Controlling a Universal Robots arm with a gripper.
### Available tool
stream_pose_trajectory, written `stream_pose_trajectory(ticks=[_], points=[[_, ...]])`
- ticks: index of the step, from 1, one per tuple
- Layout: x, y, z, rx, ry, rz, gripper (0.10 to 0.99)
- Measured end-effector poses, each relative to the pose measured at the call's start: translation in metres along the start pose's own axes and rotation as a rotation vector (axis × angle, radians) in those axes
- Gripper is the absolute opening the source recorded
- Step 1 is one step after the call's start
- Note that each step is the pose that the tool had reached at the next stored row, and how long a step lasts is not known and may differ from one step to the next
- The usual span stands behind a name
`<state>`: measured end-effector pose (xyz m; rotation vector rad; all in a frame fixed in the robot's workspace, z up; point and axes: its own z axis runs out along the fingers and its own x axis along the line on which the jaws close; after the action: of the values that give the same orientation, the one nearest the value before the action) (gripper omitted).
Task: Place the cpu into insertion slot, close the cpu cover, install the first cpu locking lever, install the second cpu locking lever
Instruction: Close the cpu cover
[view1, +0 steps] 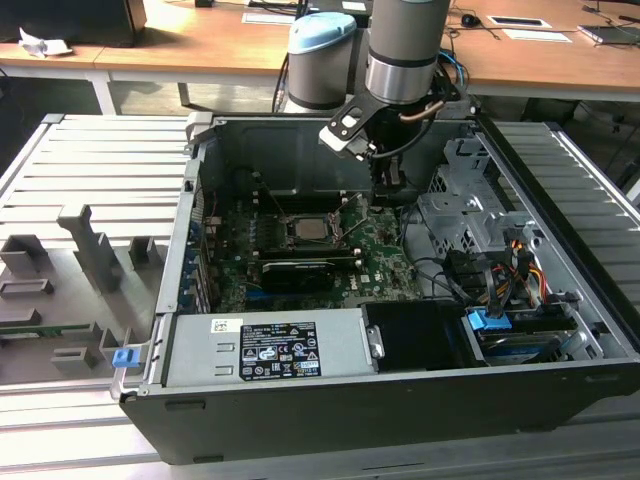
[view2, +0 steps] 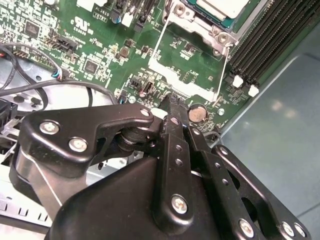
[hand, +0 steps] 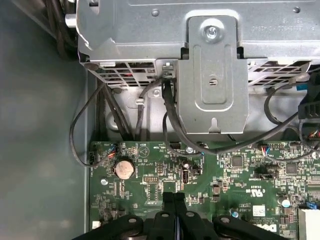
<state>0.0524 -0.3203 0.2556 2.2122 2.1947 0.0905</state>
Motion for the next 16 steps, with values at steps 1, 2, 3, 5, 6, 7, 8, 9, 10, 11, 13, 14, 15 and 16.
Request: stream_pose_trajectory(ticks=[1,2,3,5,6,7,8,9,10,11,13,14,15,16], points=[[0.0000,-0.0001,0.0002,0.000,0.0002,0.000,0.106],[0.0000,-0.0005,0.0004,0.000,0.0004,0.000,0.106],[0.0000,-0.0009,0.0004,0.000,0.0002,0.000,0.106],[0.0000,-0.0015,0.0005,0.000,0.0004,0.000,0.106],[0.0000,-0.0022,0.0005,0.000,0.0003,0.000,0.106],[0.0000,-0.0022,0.0005,0.000,0.0003,0.000,0.106],[0.0000,-0.0022,0.0005,0.000,0.0004,0.000,0.106],[0.0000,-0.0023,0.0005,0.000,0.0003,0.000,0.106],[0.0000,-0.0023,0.0005,0.000,0.0003,0.000,0.106],[0.0000,-0.0023,0.0004,0.000,0.0003,0.000,0.106],[0.0000,-0.0037,0.0004,0.000,0.0004,0.000,0.106],[0.0000,-0.0047,0.0003,0.000,0.0004,0.000,0.106],[0.0000,-0.0051,0.0003,0.000,0.0003,0.000,0.106],[0.0000,-0.0057,0.0003,0.000,0.0003,0.000,0.106]])
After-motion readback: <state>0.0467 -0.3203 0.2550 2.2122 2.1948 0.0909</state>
